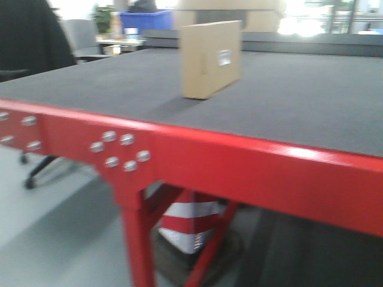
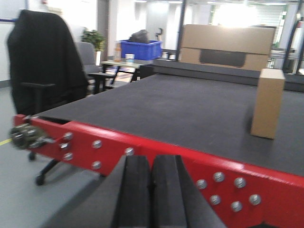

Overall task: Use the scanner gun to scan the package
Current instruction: 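Turn the base toward the red table and stop at its edge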

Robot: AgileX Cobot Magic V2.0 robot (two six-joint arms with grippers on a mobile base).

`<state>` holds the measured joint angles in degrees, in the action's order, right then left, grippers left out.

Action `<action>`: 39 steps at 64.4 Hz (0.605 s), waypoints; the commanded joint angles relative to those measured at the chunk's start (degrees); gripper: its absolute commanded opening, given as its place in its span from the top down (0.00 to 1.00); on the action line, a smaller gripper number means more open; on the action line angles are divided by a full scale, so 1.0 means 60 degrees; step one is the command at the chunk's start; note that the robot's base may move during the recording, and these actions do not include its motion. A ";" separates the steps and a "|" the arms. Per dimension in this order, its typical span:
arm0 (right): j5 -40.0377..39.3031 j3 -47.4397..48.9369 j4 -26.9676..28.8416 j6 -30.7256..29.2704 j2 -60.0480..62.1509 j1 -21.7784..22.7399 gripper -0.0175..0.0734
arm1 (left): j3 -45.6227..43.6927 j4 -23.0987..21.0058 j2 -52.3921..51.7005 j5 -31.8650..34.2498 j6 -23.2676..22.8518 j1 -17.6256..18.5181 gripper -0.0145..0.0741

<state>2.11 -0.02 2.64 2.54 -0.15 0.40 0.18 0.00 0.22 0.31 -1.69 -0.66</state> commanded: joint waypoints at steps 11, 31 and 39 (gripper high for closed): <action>-0.0137 0.0003 -0.0077 -0.0005 0.0024 -0.0022 0.99 | -0.0029 0.0061 -0.0037 0.0193 -0.0018 -0.0048 0.96; -0.0137 0.0003 -0.0077 -0.0005 0.0024 -0.0022 0.99 | -0.0029 0.0061 -0.0037 0.0193 -0.0018 -0.0048 0.96; -0.0137 0.0003 -0.0077 -0.0005 0.0024 -0.0022 0.99 | -0.0029 0.0061 -0.0037 0.0193 -0.0018 -0.0048 0.96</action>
<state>2.11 -0.02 2.64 2.54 -0.15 0.40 0.18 0.00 0.22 0.31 -1.69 -0.66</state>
